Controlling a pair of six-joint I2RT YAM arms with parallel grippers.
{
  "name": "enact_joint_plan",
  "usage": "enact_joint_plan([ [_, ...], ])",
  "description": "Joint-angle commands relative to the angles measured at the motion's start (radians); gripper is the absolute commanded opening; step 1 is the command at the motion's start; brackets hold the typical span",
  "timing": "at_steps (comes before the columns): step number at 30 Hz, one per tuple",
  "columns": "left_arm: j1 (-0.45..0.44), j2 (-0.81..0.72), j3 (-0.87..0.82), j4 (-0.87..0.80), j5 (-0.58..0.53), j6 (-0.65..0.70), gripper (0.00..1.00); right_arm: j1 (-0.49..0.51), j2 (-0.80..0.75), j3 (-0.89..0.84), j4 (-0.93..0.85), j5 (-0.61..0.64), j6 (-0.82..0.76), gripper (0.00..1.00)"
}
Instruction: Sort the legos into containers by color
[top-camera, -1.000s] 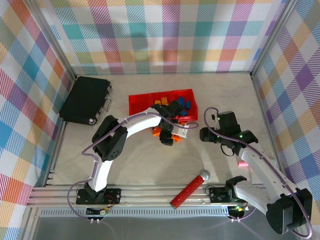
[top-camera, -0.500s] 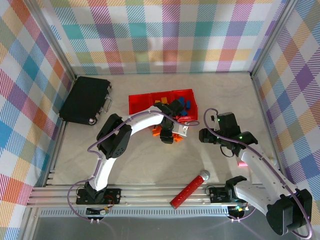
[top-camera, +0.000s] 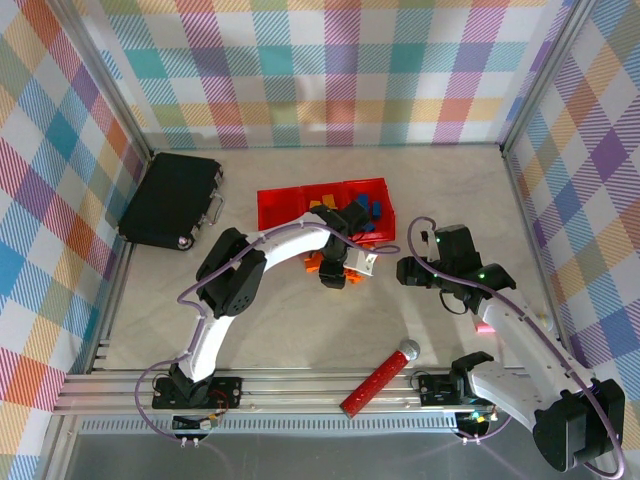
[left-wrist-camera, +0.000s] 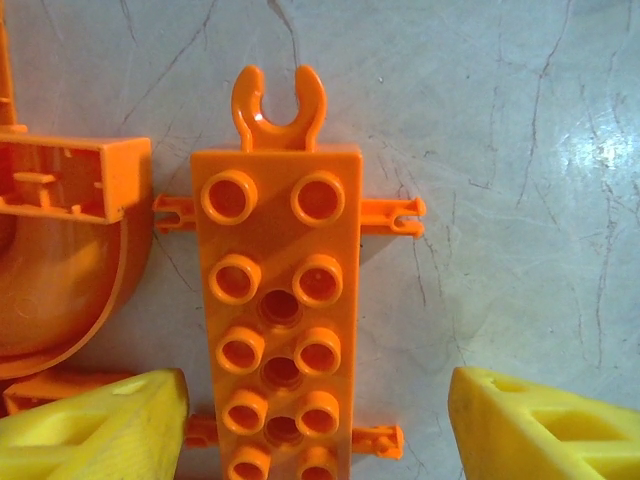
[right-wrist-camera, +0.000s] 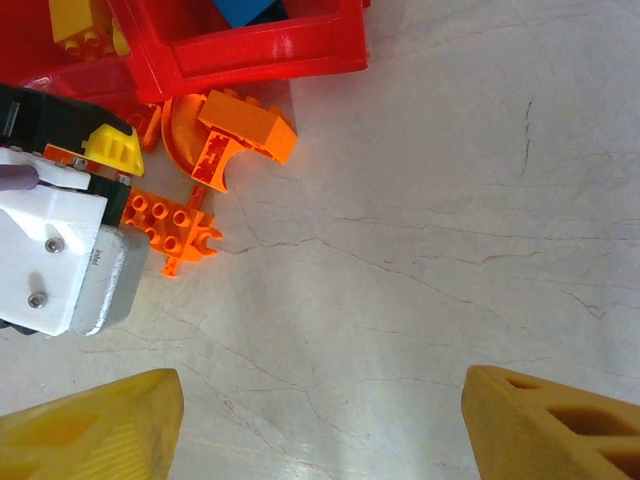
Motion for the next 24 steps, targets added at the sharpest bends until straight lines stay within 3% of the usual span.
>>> enact_joint_plan([
  [1, -0.019, 0.031, 0.011, -0.031, -0.012, 0.003, 0.7, -0.005, -0.008, -0.016, 0.025, -0.021, 0.01, 0.74],
  [11, -0.043, 0.058, 0.058, -0.022, -0.017, -0.007, 0.68, -0.005, 0.0, -0.021, 0.033, -0.035, 0.022, 0.74],
  [24, -0.052, 0.046, 0.012, -0.013, -0.053, 0.003, 0.39, -0.006, -0.017, -0.019, 0.014, -0.03, 0.024, 0.73],
])
